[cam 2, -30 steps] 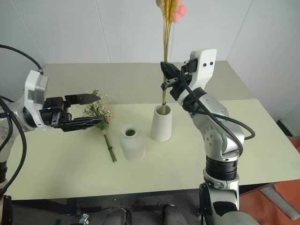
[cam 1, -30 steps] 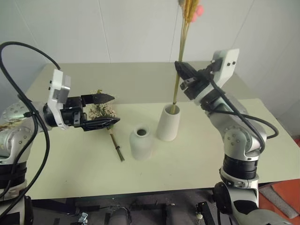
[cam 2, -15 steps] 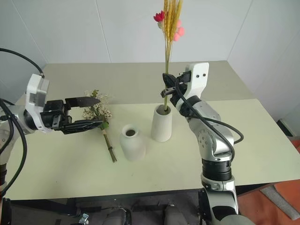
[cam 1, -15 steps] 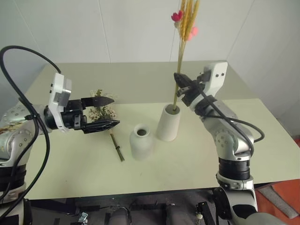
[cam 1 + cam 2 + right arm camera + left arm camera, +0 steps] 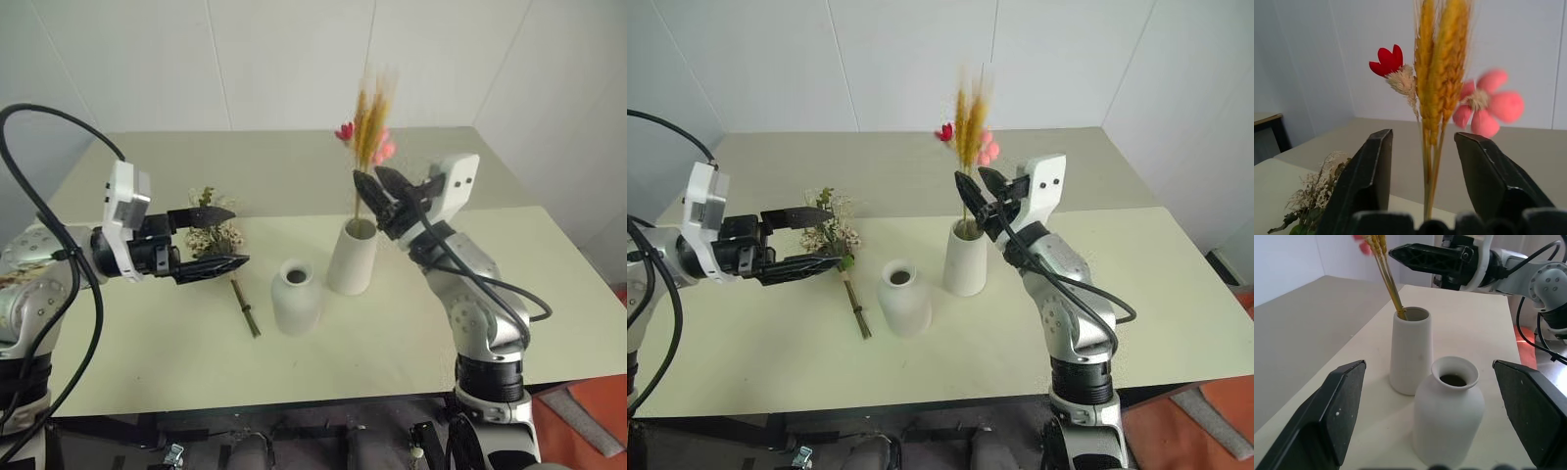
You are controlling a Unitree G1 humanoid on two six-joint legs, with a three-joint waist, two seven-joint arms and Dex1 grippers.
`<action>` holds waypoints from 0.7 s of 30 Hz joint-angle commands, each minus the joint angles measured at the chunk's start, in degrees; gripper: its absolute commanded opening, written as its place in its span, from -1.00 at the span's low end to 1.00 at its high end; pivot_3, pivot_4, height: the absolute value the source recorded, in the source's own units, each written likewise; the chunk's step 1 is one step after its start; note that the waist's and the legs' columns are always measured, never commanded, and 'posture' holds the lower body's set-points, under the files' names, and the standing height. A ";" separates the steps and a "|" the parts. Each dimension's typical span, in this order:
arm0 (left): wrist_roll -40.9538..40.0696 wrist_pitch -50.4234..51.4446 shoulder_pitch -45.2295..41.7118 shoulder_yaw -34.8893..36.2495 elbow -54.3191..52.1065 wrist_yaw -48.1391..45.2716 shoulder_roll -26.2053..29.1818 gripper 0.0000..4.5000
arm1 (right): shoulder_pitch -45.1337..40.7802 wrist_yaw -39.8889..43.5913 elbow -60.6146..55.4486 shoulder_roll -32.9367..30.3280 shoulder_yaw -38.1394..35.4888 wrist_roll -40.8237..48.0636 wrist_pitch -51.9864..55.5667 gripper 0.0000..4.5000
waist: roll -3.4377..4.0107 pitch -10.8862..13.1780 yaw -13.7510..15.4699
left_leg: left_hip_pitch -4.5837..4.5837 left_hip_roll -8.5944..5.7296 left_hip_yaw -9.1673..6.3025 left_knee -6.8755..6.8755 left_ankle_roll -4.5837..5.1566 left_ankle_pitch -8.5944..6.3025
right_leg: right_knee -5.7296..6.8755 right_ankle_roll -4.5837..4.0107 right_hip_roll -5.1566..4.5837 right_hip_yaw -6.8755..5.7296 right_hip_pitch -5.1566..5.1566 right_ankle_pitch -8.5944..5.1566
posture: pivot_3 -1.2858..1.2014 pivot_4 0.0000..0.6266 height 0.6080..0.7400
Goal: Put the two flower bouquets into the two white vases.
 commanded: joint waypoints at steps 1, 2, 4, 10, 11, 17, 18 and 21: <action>2.91 -0.72 2.33 1.61 -1.78 2.71 1.59 1.00 | 3.03 1.72 -4.67 -2.61 -1.80 1.23 -1.14 0.71 | 0.00 0.00 0.01 | 0.01 0.00 0.00 0.00 0.00 0.00 | 0.00 -0.01 0.00 0.00 0.01 -0.01 | 0.03 -0.52 1.00; 4.12 -0.43 3.07 1.11 -2.07 3.93 1.87 1.00 | 4.16 2.50 -5.47 -3.96 -2.04 1.38 -0.68 0.85 | 0.00 0.00 0.01 | 0.00 0.00 0.00 0.00 0.00 0.00 | -0.01 -0.01 0.00 0.00 0.01 -0.01 | 0.03 -0.52 1.00; 8.36 1.56 3.93 -1.47 -2.47 8.63 2.68 1.00 | 6.99 5.93 -7.55 -8.15 -2.86 2.45 0.12 0.99 | -0.01 0.01 0.20 | -0.01 0.00 0.00 0.00 0.00 0.00 | -0.02 -0.01 -0.01 0.00 0.00 -0.01 | 0.03 -0.52 1.00; 14.43 17.44 -1.15 -11.08 -2.28 22.11 0.69 1.00 | 12.13 18.09 -10.55 -23.05 -8.43 9.30 3.12 0.99 | -0.05 0.04 1.07 | 0.01 -0.03 0.01 0.00 0.00 0.00 | -0.10 0.02 -0.04 -0.02 0.06 -0.03 | 0.03 -0.52 1.00; 15.07 20.07 -2.69 -12.91 -2.01 23.56 -0.18 1.00 | 12.41 20.05 -10.28 -25.27 -9.27 10.22 3.22 0.99 | -0.06 0.04 1.24 | 0.04 -0.03 0.01 0.01 0.00 0.00 | -0.10 0.02 -0.03 -0.01 0.08 -0.03 | 0.03 -0.52 1.00; 22.35 32.81 -12.56 -22.52 5.94 35.45 -10.06 1.00 | 12.43 28.37 -8.82 -33.93 -12.06 14.13 2.84 0.99 | -0.14 0.08 1.61 | 0.04 -0.08 -0.03 0.01 0.00 0.00 | -0.17 0.04 -0.01 -0.01 0.13 -0.03 | 0.03 -0.52 1.00; 23.77 33.84 -13.77 -23.68 8.08 37.21 -11.84 1.00 | 12.25 29.05 -8.63 -34.57 -12.32 14.44 2.64 0.99 | -0.14 0.08 1.51 | 0.04 -0.08 -0.04 0.01 0.00 0.00 | -0.19 0.04 0.00 -0.01 0.14 -0.03 | 0.03 -0.52 1.00; 26.40 34.52 -15.70 -25.13 12.18 40.02 -15.66 1.00 | 11.81 30.29 -8.15 -36.00 -12.85 14.84 2.21 0.99 | -0.15 0.09 1.37 | 0.03 -0.10 -0.06 0.01 0.00 0.00 | -0.21 0.04 0.00 0.02 0.13 -0.02 | 0.03 -0.52 1.00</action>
